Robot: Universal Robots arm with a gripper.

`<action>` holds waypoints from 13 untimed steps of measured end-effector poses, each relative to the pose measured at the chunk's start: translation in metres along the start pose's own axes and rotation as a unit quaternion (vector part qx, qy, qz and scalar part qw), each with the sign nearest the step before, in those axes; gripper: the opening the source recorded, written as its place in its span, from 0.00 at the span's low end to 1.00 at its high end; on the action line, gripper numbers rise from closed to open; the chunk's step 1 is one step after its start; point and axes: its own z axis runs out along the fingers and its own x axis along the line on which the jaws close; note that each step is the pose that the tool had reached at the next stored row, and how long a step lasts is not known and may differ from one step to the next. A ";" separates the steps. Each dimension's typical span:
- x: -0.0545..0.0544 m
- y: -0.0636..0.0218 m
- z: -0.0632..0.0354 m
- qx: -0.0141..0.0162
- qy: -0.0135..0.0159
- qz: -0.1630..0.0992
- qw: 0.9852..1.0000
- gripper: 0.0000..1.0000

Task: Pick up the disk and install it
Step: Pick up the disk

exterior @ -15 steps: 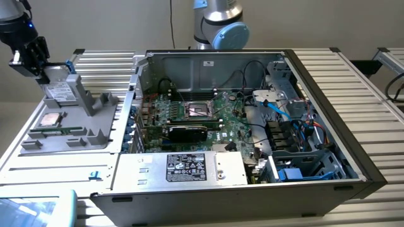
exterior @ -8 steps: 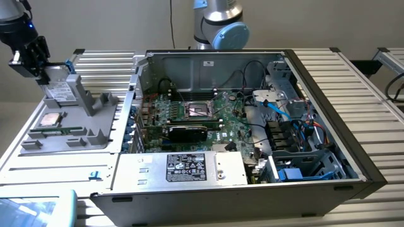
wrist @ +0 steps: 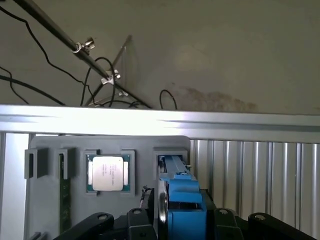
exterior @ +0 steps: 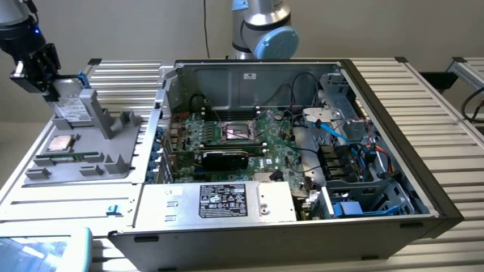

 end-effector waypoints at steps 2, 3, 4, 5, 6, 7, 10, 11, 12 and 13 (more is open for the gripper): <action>0.000 0.0000 0.0000 0.000 0.000 0.001 1.000 0.47; 0.000 0.0000 0.0000 0.000 0.000 0.001 1.000 0.47; 0.000 0.0000 0.0000 0.000 0.000 0.002 1.000 0.47; 0.000 0.0000 0.0001 0.000 0.000 0.001 1.000 0.47; 0.000 0.0000 0.0000 0.000 0.000 0.001 1.000 0.47; 0.000 0.0000 0.0000 0.000 0.000 0.002 1.000 0.45; 0.000 0.0000 0.0000 0.000 0.000 0.001 1.000 0.37; 0.000 0.0000 0.0000 0.000 0.000 0.001 1.000 0.37; 0.000 0.0000 0.0000 0.000 0.000 0.002 1.000 0.37; 0.000 0.0000 0.0000 0.000 0.000 0.002 1.000 0.37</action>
